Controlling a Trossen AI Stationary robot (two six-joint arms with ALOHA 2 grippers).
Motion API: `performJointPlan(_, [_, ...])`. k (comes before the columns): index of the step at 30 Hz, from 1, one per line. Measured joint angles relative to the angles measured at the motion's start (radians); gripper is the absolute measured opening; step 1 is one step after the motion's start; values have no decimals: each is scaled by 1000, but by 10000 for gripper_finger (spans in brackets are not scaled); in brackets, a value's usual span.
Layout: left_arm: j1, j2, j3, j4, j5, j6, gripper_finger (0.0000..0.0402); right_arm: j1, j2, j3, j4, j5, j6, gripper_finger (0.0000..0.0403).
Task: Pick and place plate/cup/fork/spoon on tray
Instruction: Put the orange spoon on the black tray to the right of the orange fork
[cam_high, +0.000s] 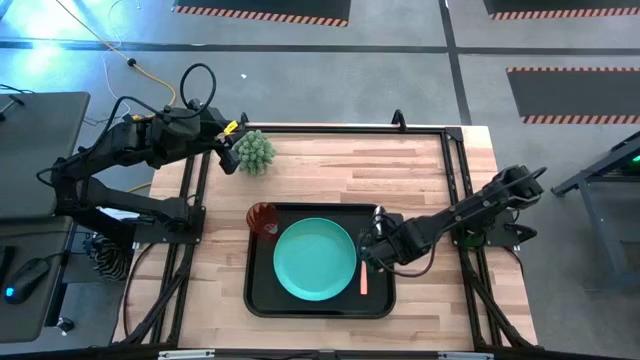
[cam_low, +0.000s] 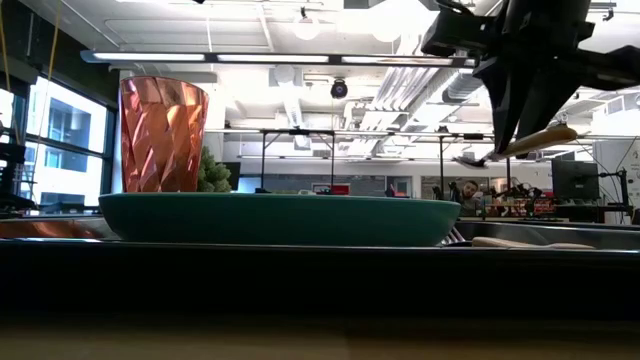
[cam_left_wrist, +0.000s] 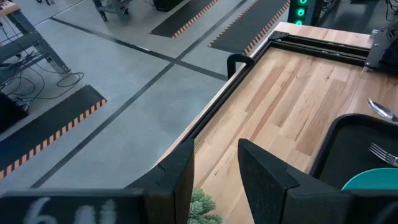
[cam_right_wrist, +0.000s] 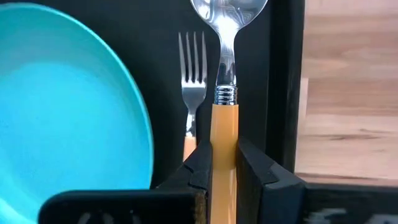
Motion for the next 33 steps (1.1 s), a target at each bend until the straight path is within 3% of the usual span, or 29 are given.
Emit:
performJointPlan(14, [0,0,0,0,0,0,115,2,147,76,43,-120,-28,24])
performJointPlan(25, [0,0,0,0,0,0,115,75,203,89,26,-135,138,24])
performJointPlan(33, [0,0,0,0,0,0,115,92,238,89,30,-136,128,24])
